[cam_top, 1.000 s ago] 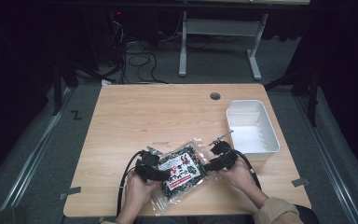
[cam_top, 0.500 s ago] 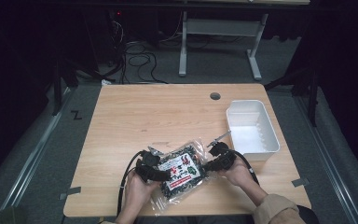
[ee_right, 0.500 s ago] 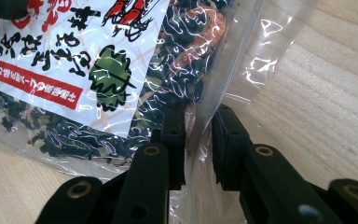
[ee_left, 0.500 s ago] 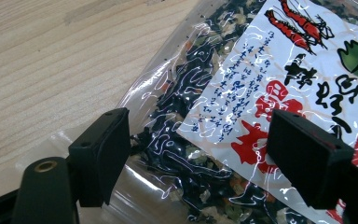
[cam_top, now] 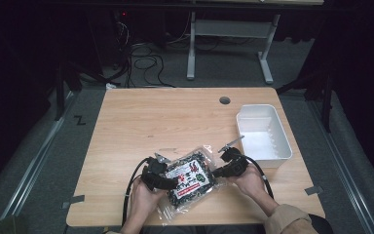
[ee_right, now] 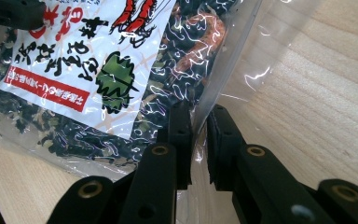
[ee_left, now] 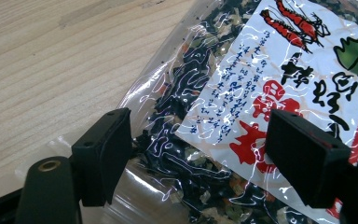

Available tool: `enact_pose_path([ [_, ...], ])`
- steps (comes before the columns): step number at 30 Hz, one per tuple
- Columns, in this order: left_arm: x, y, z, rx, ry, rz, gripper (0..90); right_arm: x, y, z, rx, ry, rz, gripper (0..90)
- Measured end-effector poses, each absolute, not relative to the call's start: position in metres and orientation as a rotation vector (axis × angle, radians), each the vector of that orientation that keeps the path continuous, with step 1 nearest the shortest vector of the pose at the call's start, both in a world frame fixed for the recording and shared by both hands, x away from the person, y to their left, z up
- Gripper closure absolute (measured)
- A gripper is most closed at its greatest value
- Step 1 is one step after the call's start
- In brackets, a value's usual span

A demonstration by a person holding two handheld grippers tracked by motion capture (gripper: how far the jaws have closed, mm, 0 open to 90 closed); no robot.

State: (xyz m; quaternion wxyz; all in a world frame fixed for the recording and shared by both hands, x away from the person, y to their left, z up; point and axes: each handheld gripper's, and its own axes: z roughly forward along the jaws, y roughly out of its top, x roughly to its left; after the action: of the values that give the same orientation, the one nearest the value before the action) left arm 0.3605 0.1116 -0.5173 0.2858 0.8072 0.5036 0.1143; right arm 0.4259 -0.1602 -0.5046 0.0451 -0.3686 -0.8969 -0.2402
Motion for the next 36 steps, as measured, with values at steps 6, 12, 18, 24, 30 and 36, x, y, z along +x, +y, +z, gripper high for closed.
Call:
enact_pose_path([
  [6,0.359,0.112,-0.517,2.156,1.32,0.29,23.2,0.424,-0.165,-0.496,-1.13,-2.741,-0.755,83.2],
  [12,0.358,0.114,-0.516,2.152,1.324,0.319,24.2,0.426,-0.176,-0.48,-1.134,-2.776,-0.785,83.8],
  [18,0.359,0.117,-0.518,2.147,1.333,0.316,24.3,0.429,-0.194,-0.454,-1.163,-2.816,-0.832,85.1],
  [24,0.359,0.118,-0.518,2.144,1.34,0.317,24.7,0.432,-0.207,-0.438,-1.185,-2.844,-0.846,86.0],
  [30,0.358,0.119,-0.518,2.139,1.342,0.292,27.2,0.439,-0.217,-0.427,-1.212,-2.842,-0.866,86.6],
  [36,0.358,0.121,-0.518,2.132,1.34,0.283,27.2,0.44,-0.219,-0.412,-1.193,-2.876,-0.88,86.9],
])
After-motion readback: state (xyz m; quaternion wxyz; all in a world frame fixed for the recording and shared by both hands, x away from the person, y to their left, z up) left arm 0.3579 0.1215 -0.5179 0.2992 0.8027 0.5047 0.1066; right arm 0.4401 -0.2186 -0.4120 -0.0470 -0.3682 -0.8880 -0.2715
